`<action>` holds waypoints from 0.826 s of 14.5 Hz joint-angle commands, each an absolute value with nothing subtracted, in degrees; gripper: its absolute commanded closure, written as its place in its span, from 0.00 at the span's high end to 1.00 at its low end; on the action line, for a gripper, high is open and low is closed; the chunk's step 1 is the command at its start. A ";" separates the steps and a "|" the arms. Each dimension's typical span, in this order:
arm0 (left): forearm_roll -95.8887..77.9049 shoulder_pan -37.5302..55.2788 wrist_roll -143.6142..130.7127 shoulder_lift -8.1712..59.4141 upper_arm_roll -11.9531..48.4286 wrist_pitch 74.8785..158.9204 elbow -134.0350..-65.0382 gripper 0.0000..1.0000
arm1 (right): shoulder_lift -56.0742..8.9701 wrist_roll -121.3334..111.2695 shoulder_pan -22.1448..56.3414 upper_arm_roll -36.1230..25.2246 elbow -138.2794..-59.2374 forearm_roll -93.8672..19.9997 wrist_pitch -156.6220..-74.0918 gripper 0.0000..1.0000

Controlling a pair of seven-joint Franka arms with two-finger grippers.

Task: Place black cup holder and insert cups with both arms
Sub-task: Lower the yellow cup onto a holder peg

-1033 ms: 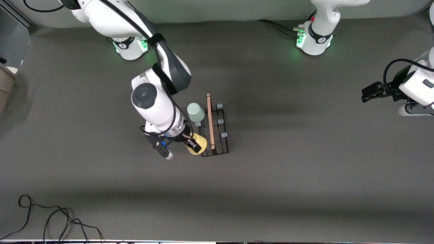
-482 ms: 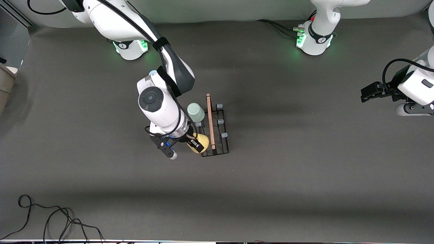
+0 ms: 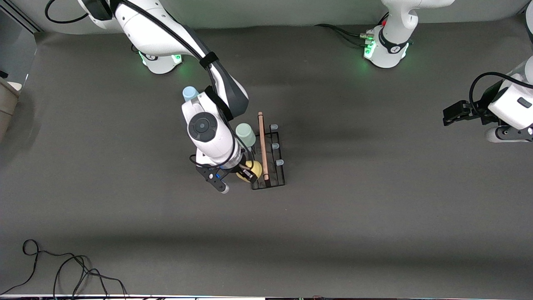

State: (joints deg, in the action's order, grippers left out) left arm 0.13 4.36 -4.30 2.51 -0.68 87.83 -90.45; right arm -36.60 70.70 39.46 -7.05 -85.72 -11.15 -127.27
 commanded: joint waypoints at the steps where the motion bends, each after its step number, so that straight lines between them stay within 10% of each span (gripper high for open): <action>1: 0.18 4.92 -3.78 1.93 -1.06 88.07 -90.88 1.00 | -36.21 72.07 40.87 -7.65 -86.31 -11.51 -125.95 0.00; 2: 0.18 4.92 -3.78 1.93 -1.05 88.07 -90.88 1.00 | -36.47 72.42 40.87 -7.65 -86.22 -11.51 -125.95 0.11; 3: 0.18 4.92 -3.78 1.93 -1.05 87.98 -90.79 1.00 | -36.65 72.42 40.87 -7.65 -86.22 -11.51 -125.95 0.77; 4: 0.18 4.92 -3.78 1.85 -1.05 87.98 -90.88 1.00 | -36.65 72.42 40.78 -7.65 -86.22 -11.51 -125.95 0.99; 12: 0.18 4.92 -3.78 1.76 -1.05 87.80 -90.79 1.00 | -29.72 58.92 38.23 -12.55 -83.50 -10.90 -111.65 1.00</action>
State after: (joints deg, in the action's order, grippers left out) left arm 0.13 4.36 -4.30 2.51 -0.68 87.83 -90.45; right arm -33.66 65.16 39.01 -10.45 -84.03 -11.01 -117.96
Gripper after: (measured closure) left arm 0.000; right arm 0.000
